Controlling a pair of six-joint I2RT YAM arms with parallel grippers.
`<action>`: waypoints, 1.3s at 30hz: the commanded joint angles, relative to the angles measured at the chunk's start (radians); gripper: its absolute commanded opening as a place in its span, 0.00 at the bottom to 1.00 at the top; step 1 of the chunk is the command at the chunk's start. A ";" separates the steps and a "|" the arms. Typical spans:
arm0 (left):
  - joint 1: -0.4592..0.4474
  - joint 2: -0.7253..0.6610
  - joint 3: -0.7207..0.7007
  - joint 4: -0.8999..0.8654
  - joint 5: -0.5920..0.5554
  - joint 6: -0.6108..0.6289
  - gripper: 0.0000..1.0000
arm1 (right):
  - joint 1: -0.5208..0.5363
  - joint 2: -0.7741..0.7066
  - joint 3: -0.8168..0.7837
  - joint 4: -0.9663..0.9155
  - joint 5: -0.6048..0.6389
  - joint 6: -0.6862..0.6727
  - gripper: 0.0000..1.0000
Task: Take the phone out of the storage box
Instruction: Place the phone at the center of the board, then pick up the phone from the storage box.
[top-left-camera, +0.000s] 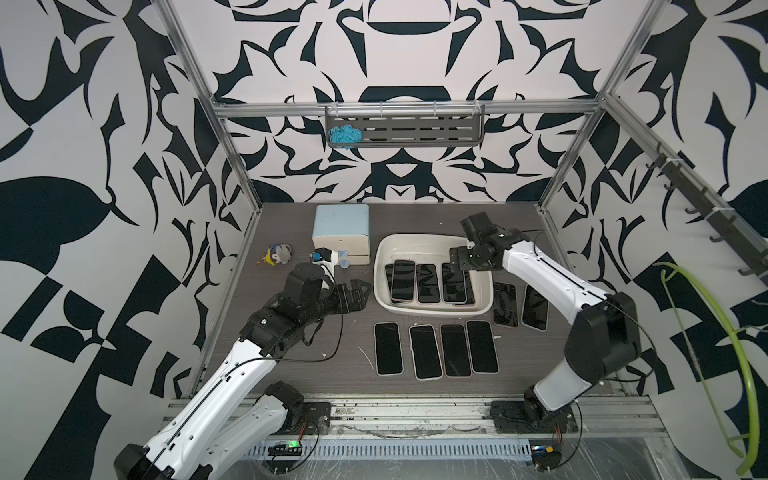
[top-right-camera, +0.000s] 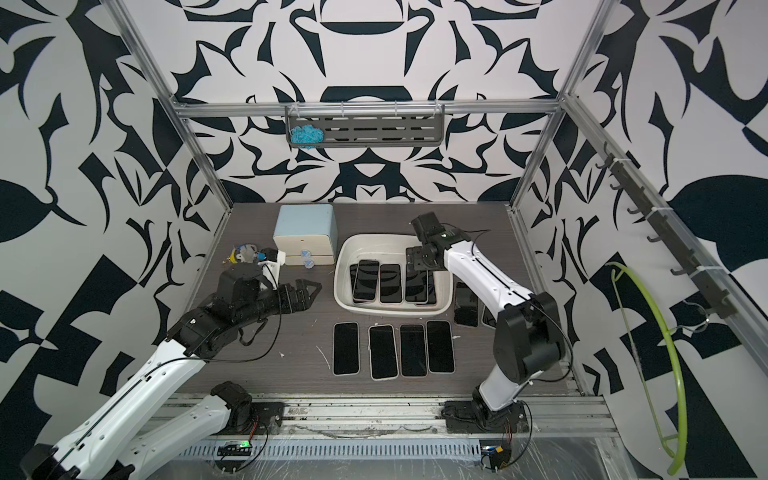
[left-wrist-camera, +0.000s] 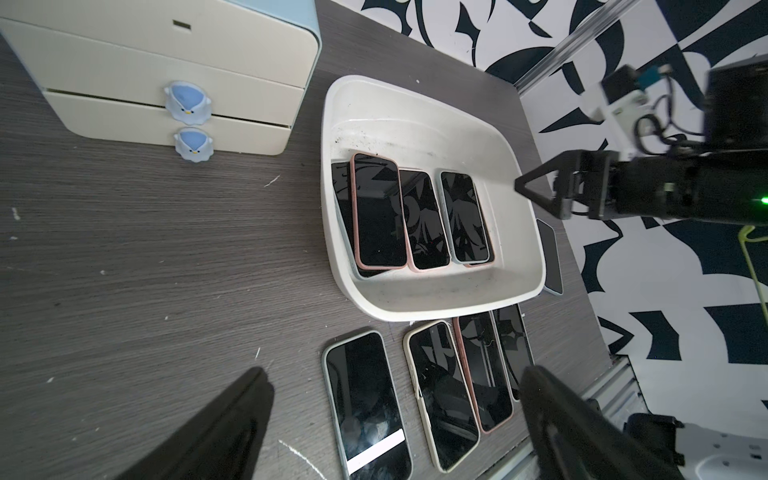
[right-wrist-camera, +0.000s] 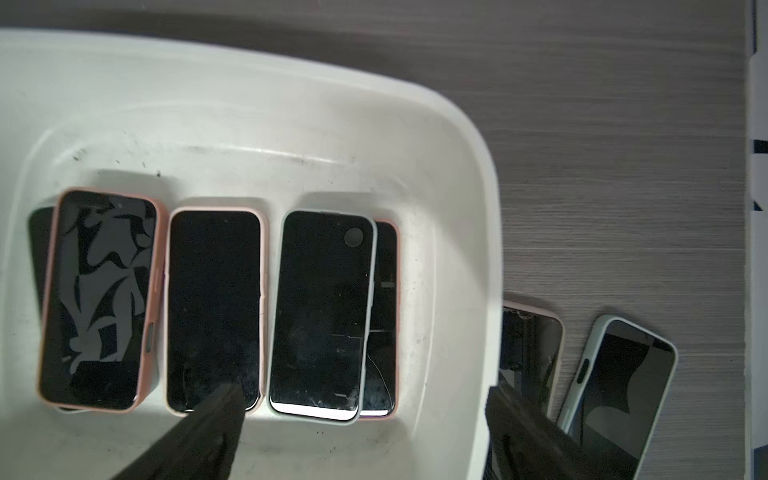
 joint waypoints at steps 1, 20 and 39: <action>0.003 -0.033 -0.039 -0.013 -0.039 -0.038 1.00 | 0.020 0.057 0.043 -0.036 0.051 0.052 0.97; 0.004 -0.126 -0.133 -0.058 -0.096 -0.073 1.00 | 0.063 0.264 0.085 -0.026 0.104 0.088 0.97; 0.003 -0.177 -0.097 -0.168 -0.099 -0.026 1.00 | 0.063 0.363 0.102 0.002 0.084 0.140 0.94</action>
